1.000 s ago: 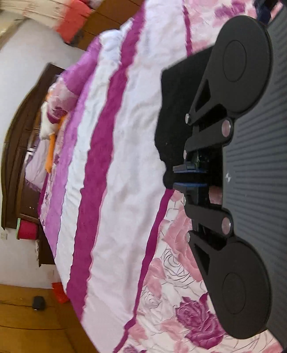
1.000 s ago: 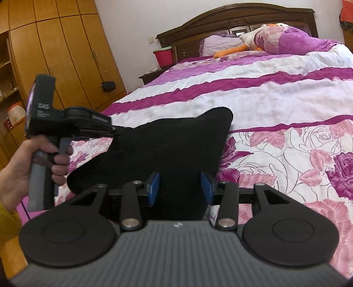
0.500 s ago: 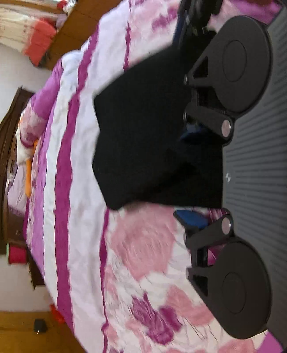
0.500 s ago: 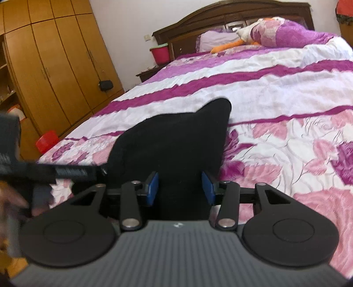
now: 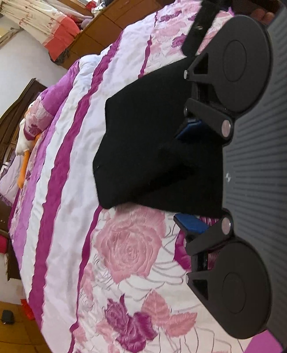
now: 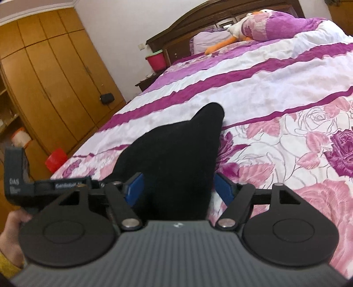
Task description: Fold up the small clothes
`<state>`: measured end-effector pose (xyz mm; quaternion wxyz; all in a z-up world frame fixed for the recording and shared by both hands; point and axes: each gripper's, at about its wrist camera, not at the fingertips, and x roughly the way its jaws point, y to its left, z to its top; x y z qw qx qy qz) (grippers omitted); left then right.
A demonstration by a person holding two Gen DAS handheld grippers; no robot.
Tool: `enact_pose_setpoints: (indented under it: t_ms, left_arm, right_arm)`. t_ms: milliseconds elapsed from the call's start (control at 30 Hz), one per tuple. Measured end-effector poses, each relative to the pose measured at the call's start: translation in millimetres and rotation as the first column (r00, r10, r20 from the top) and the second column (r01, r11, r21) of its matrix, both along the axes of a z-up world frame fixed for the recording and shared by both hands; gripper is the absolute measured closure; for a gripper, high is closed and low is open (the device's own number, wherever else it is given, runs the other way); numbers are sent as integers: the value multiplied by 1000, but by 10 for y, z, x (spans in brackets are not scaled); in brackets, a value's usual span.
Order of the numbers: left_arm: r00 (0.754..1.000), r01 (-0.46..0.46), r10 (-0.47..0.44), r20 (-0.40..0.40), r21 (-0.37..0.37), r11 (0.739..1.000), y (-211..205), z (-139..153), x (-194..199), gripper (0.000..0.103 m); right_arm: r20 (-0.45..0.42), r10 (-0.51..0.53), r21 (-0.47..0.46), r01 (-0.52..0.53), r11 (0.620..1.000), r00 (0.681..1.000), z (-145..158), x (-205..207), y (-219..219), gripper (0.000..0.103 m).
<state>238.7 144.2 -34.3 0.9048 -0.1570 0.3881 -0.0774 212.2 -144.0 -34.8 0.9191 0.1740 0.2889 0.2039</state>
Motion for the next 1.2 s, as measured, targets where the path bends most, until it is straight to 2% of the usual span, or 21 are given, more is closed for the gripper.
enact_pose_setpoints:
  t_ms: [167, 333, 400, 533, 600, 633, 700, 767, 1000, 1200]
  left_arm:
    - [1000, 4, -5, -4, -42, 999, 12, -128, 67, 23]
    - [999, 41, -41, 1, -94, 995, 27, -210, 122, 21]
    - [998, 60, -61, 0, -120, 991, 33, -245, 162, 20]
    - [996, 85, -85, 9, -139, 987, -7, -291, 216, 20]
    - [993, 114, -111, 25, -149, 982, -37, -301, 215, 31]
    - [991, 133, -130, 28, -177, 975, -37, -311, 224, 42]
    - [991, 130, -129, 17, -230, 964, -27, -331, 245, 50]
    - [992, 129, -126, 29, -261, 957, -29, -297, 236, 57]
    - [987, 157, -144, 65, -350, 923, -276, -68, 57, 59]
    - [977, 215, -198, 85, -371, 903, -828, 89, -317, 59]
  right_arm:
    - [-58, -17, 33, 19, 999, 998, -101, 220, -67, 30]
    - [-170, 55, 122, -34, 992, 984, -375, 443, -18, 29]
    - [-172, 97, 156, -70, 985, 980, -459, 504, 48, 29]
    - [-157, 128, 144, -106, 984, 979, -507, 586, 214, 28]
    - [-155, 135, 143, -113, 983, 979, -514, 623, 256, 30]
    - [-156, 139, 144, -116, 983, 978, -510, 640, 258, 35]
    - [-158, 144, 149, -121, 981, 977, -487, 663, 244, 55]
    - [-159, 153, 179, -123, 976, 975, -451, 674, 206, 61]
    - [-96, 151, 135, -137, 981, 984, -27, 479, 29, 64]
    - [-103, 133, 96, -123, 988, 986, 235, 130, -442, 64]
